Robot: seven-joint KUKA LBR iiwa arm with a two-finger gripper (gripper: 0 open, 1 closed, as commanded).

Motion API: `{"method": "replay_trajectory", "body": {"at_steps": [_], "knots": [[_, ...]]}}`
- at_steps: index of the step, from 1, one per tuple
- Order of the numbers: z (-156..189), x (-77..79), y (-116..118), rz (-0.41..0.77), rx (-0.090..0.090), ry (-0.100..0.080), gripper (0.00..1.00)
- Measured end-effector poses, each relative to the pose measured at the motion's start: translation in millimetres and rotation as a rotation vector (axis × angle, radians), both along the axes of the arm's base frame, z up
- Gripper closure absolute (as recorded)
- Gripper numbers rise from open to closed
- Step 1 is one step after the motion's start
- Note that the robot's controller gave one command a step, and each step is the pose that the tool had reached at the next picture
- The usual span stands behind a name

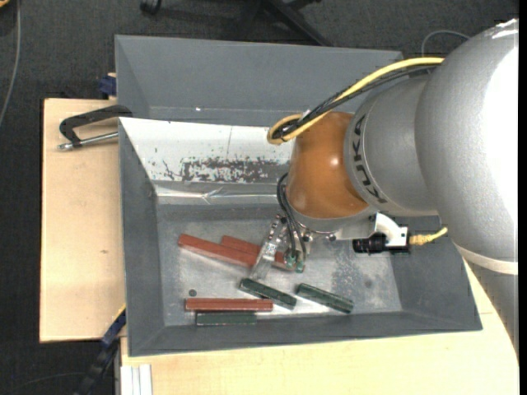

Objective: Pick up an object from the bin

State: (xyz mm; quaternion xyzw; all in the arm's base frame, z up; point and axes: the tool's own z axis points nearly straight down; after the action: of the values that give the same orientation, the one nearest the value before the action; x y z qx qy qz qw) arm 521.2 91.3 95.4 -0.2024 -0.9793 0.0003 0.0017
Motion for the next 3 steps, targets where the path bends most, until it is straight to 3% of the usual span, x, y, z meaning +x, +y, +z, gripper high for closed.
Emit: {"method": "replay_trajectory", "body": {"at_steps": [1,3], "knots": [[13.5,2.6,0.9,0.001,0.002,-0.009,1.00],[23.2,1.9,0.9,0.001,0.002,-0.005,1.00]]}}
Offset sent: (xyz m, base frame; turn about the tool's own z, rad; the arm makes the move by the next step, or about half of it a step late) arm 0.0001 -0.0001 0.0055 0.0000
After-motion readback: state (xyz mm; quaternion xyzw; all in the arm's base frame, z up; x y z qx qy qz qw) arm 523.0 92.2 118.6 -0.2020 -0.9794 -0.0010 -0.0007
